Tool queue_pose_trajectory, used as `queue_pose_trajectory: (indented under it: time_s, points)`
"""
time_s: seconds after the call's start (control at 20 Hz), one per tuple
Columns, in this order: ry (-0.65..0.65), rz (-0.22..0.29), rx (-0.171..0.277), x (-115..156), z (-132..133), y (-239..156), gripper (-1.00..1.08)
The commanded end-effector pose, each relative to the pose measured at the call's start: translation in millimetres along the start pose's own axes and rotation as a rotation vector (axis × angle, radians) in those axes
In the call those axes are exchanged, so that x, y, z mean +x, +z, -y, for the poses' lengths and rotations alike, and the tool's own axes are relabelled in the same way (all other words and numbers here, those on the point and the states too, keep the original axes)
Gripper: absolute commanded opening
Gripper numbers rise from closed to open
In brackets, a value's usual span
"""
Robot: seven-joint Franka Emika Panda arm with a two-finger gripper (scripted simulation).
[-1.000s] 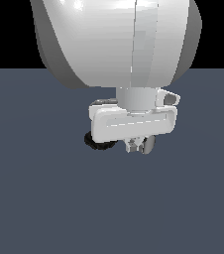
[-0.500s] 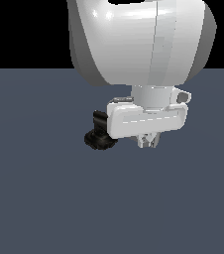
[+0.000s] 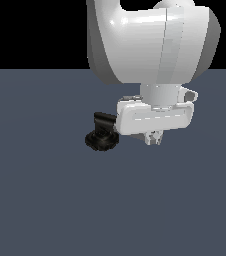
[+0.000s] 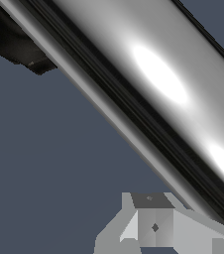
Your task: Turn on the faucet by rotating a designated handle.
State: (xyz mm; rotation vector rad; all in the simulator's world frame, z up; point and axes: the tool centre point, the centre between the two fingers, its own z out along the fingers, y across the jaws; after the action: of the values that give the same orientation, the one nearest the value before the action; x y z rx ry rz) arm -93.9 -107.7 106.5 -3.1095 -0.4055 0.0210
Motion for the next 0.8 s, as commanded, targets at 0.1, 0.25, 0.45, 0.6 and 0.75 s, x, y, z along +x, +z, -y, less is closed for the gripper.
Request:
queue_pose_trajectory:
  time_s: [0.1, 0.25, 0.45, 0.6, 0.75]
  points:
    - [-0.018, -0.007, -0.003, 20, -6, 0, -1.0]
    - [-0.016, -0.008, -0.003, 28, -14, 0, -1.0]
    - [-0.015, -0.008, -0.004, 38, -23, -1, -1.0]
    - [-0.014, -0.009, -0.004, 46, -31, -1, -1.0]
    - [-0.012, -0.009, -0.005, 53, -38, -1, -1.0]
